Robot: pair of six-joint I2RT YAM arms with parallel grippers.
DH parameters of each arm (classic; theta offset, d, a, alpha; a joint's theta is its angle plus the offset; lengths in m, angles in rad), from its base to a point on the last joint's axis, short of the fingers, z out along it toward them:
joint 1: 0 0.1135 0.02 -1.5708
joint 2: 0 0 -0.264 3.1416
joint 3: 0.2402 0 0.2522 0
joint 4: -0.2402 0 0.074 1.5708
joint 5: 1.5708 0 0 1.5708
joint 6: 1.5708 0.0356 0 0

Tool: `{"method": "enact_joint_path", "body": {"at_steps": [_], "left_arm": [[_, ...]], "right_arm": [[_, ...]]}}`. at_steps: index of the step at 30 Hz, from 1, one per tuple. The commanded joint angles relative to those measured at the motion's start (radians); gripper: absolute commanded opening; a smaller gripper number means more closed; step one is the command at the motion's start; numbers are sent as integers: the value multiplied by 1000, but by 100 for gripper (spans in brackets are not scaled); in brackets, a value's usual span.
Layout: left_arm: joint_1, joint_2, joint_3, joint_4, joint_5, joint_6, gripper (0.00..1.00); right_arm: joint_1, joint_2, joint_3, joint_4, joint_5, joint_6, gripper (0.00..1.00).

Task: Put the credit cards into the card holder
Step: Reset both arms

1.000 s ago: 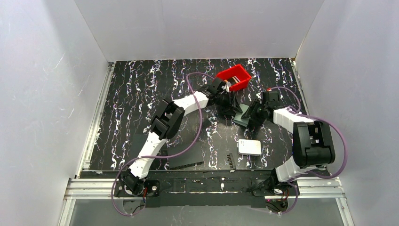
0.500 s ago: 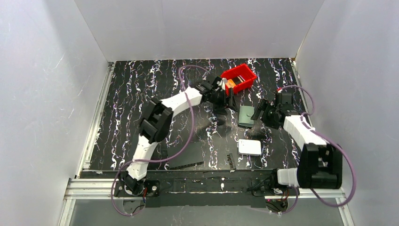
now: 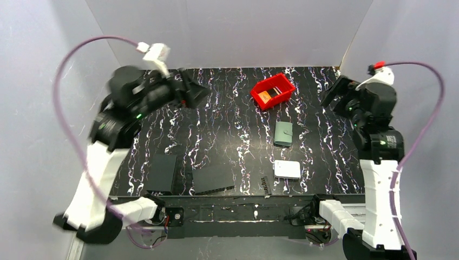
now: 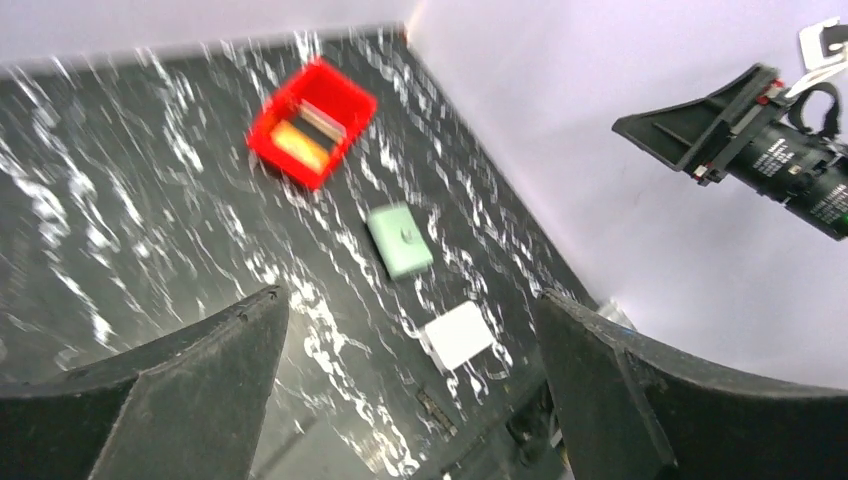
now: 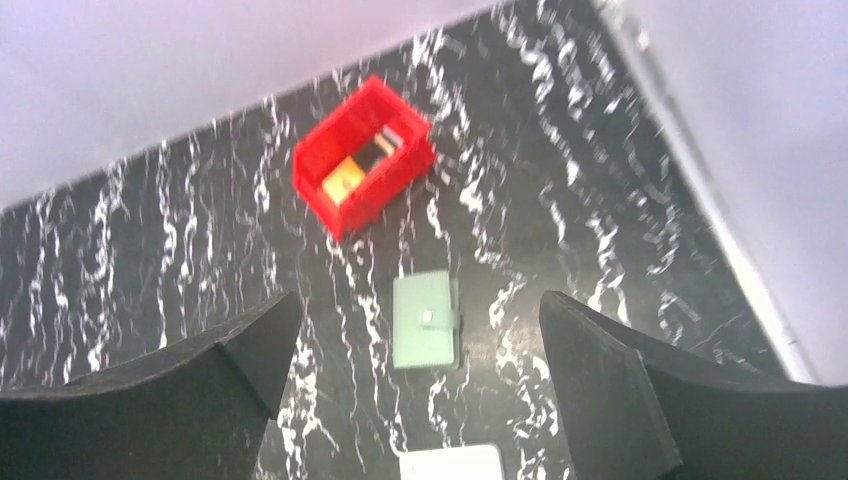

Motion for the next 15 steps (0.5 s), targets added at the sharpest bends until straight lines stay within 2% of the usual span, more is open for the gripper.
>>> {"method": "enact_joint_path", "body": {"at_steps": [1,7,13,15], "left_arm": [[-7,-187,24,-77,-200,175,94],[-7,-345,62,-63,-411,245,98],[-7,-416,53,-24,-460,265,98],[-7,-422,44,-15,-461,264,98]], "right_arm": [[-1,-21,197,-122,187,-32,98],[-2,-27,385,-124,337,-50,98],[16,-24,441,-132,413,-66,98],[22,-33,447,-150,388,-76,98]]}}
